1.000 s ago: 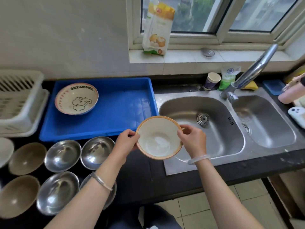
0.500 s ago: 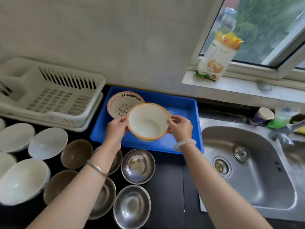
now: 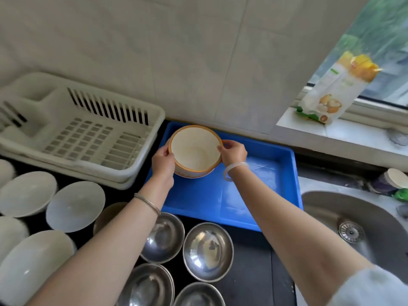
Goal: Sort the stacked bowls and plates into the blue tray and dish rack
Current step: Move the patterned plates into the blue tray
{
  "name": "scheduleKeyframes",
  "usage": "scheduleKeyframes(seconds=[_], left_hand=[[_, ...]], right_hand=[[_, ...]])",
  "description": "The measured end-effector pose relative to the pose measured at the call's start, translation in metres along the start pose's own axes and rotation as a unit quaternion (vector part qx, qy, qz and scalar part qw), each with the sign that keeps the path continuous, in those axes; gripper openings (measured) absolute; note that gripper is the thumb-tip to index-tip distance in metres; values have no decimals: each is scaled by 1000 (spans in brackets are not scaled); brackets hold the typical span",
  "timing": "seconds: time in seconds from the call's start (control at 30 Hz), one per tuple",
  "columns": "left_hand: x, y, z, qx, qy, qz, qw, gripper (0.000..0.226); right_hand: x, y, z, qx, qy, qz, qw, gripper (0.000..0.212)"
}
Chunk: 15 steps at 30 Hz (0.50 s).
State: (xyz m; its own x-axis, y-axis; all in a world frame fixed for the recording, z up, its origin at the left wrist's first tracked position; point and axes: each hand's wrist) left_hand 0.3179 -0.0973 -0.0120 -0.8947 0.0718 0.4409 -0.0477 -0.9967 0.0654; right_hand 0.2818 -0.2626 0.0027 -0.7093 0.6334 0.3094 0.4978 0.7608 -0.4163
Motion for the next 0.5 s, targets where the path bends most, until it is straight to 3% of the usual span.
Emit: scheduleKeyframes(seconds=[0.5], left_hand=[[-36,-2,-20,5,-20,1,1000,38]], right_hand=[[-26,24,14,55,2,-18,998,27]])
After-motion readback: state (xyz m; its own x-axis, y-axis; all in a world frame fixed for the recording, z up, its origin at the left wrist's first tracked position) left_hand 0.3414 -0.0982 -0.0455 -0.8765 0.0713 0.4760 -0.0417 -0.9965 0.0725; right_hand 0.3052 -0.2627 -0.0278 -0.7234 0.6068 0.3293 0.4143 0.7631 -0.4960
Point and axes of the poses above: each hand's wrist, its own x-axis away from the middle knuckle, its own y-axis out of the palm, z = x × y, and after that the axes turned 4 degrees about -z, right-handed
